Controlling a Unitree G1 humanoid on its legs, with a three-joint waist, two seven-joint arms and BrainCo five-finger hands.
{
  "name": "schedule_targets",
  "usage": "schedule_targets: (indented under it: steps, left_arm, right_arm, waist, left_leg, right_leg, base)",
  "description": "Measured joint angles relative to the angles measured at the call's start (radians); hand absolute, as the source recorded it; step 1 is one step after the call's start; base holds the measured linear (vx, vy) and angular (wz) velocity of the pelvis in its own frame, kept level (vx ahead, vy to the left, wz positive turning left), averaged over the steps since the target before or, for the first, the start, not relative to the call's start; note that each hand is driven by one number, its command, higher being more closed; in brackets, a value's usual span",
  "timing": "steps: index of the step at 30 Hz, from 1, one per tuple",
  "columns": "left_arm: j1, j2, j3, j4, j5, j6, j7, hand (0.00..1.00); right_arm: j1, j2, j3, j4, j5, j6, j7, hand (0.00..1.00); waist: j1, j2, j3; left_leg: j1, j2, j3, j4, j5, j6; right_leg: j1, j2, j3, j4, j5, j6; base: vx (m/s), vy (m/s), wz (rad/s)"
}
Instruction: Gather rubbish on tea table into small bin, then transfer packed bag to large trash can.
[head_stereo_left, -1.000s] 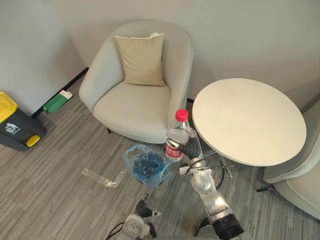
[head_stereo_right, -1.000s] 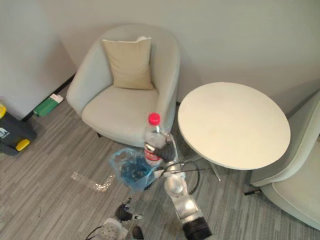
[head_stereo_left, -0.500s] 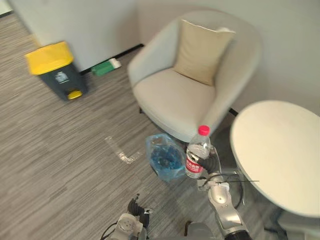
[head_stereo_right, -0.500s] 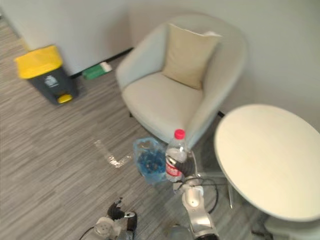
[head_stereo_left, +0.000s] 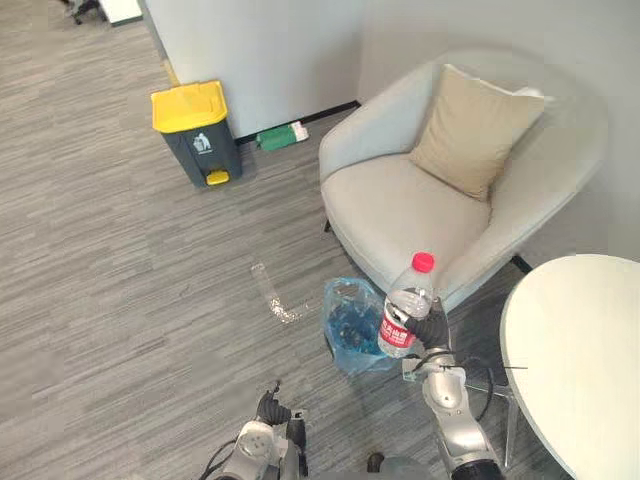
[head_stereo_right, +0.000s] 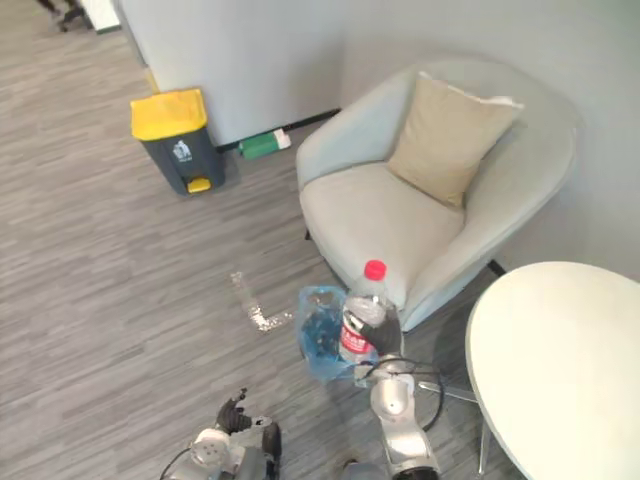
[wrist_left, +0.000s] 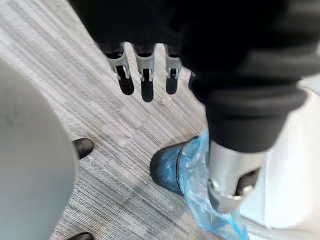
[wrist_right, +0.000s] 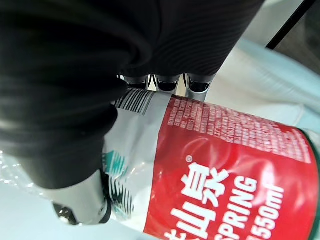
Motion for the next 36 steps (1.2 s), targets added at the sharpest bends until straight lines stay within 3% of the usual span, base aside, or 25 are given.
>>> schedule_targets:
  steps: [4,9,14,16,18,20,23,26,36]
  left_arm:
    - [0.002,0.007,0.000,0.009,0.002,0.003,0.000,0.00]
    - [0.016,0.014,0.003,0.007,0.011,0.003,0.000,0.00]
    - [0.021,0.016,0.014,0.006,0.010,0.001,0.000,0.00]
    - [0.015,0.022,0.027,-0.008,0.007,-0.001,0.002,0.00]
    - [-0.015,0.029,0.043,-0.025,-0.005,-0.007,0.009,0.00]
    - [-0.062,0.047,0.058,-0.052,-0.044,-0.015,0.024,0.00]
    - [-0.113,0.050,0.077,-0.084,-0.092,-0.023,0.048,0.00]
    - [-0.136,0.044,0.080,-0.133,-0.103,-0.039,0.063,0.00]
    - [-0.233,-0.024,0.084,-0.270,-0.122,-0.042,0.099,0.00]
  right_arm:
    - [0.006,0.000,0.007,0.014,-0.009,0.004,0.001,1.00]
    - [0.004,0.000,0.014,0.089,-0.010,0.021,0.007,1.00]
    - [-0.029,-0.008,0.037,0.183,-0.011,0.029,0.011,1.00]
    - [-0.091,-0.020,0.045,0.221,-0.011,0.031,0.006,1.00]
    - [-0.187,-0.048,0.045,0.235,-0.011,0.030,-0.011,1.00]
    - [-0.318,-0.091,0.042,0.237,-0.011,0.030,-0.043,1.00]
    - [-0.454,-0.146,0.032,0.270,-0.011,0.030,-0.088,1.00]
    - [-0.522,-0.180,-0.001,0.280,-0.011,0.035,-0.123,1.00]
    - [-0.821,-0.326,-0.025,0.259,-0.007,0.037,-0.188,1.00]
  waist:
    - [-0.003,-0.014,-0.007]
    - [-0.003,-0.033,-0.032]
    - [0.000,-0.033,-0.027]
    - [0.000,-0.031,-0.011]
    - [0.001,-0.015,0.046]
    - [0.004,0.000,0.127]
    - [0.011,0.021,0.195]
    - [0.036,0.023,0.223]
    - [0.062,0.031,0.253]
  left_leg:
    - [0.042,-0.006,0.035,-0.083,0.042,0.006]
    - [0.047,-0.015,0.054,-0.083,0.040,0.008]
    - [0.038,-0.020,0.055,-0.080,0.042,0.013]
    - [-0.045,-0.016,0.050,-0.007,0.027,0.024]
    - [-0.171,0.000,0.032,0.121,-0.007,0.030]
    - [-0.328,0.008,0.013,0.254,-0.035,0.030]
    - [-0.485,0.007,-0.022,0.332,-0.044,0.025]
    - [-0.586,0.005,-0.033,0.361,-0.036,0.017]
    - [-0.884,-0.018,-0.091,0.431,0.013,0.019]
  right_leg:
    - [-0.023,-0.001,0.033,0.001,-0.007,0.009]
    - [-0.027,-0.008,0.050,-0.010,-0.004,0.015]
    - [-0.037,-0.010,0.053,-0.010,0.001,0.018]
    - [-0.102,-0.011,0.048,0.039,0.001,0.017]
    - [-0.206,-0.007,0.027,0.133,-0.003,0.012]
    - [-0.345,-0.011,0.000,0.253,-0.043,0.001]
    - [-0.497,-0.026,-0.041,0.367,-0.086,-0.001]
    - [-0.607,-0.048,-0.079,0.446,-0.118,-0.007]
    - [-0.897,-0.129,-0.218,0.621,-0.148,-0.041]
  base:
    - [-0.07,0.015,-0.32]
    - [-0.03,0.016,-0.12]
    - [-0.01,0.001,-0.02]
    - [-0.07,-0.024,0.12]
    - [-0.15,-0.038,0.19]
    - [-0.23,-0.030,0.27]
    - [-0.23,-0.020,0.39]
    - [-0.16,-0.028,0.31]
    - [-0.02,-0.037,0.29]
